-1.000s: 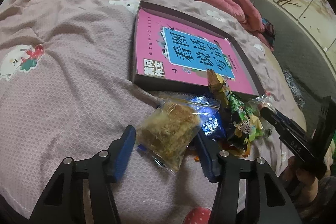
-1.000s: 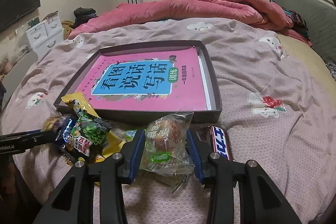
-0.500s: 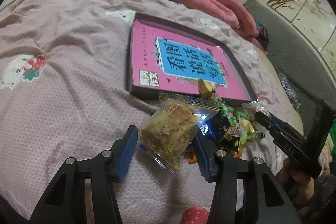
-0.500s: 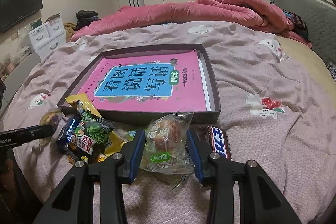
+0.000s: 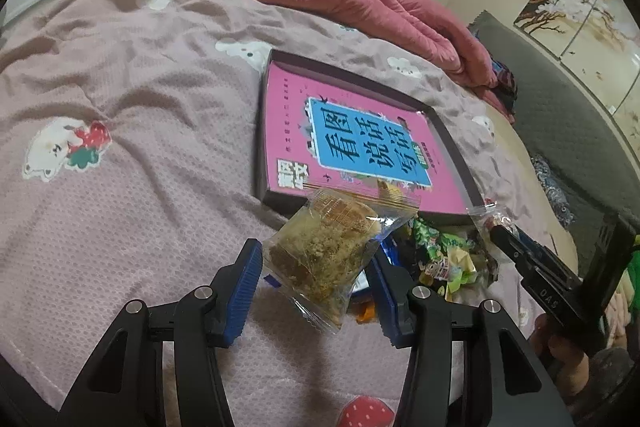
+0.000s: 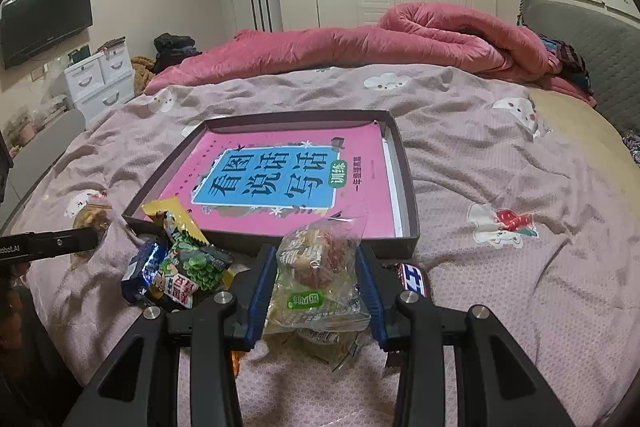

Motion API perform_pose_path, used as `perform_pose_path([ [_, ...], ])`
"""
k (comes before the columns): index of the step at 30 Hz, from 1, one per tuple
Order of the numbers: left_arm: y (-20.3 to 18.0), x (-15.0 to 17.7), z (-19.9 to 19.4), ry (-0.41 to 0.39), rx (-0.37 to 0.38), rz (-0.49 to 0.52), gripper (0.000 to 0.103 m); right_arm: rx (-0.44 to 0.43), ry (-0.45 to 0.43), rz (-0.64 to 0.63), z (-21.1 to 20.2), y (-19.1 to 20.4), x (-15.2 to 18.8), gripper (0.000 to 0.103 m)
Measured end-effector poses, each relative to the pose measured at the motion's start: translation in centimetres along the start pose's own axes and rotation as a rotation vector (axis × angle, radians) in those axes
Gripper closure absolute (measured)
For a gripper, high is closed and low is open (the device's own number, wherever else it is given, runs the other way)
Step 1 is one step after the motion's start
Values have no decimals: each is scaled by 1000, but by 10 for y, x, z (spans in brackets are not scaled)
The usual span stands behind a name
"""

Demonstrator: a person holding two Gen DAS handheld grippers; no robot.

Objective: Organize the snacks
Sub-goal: 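Lift and carry both clear bags over the tray with both tools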

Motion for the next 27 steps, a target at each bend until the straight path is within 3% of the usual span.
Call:
perform_pose_path([
  [14, -4, -33, 4, -60, -53, -9, 49, -2, -26, 8, 6, -5, -8, 62],
  [27, -22, -49, 33, -45, -78, -17, 49, 7, -33, 50, 12, -15, -13, 62],
])
Point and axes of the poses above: each gripper's, at about its wrist camera, not at the fingertips, and z roughly the way its jaws point, y to its left, x to its underside, the point moved 3 cm from there along z, roughly the way its jaws point, and after that the axes turned 10 degrees about -z, right-handed, at the moved point
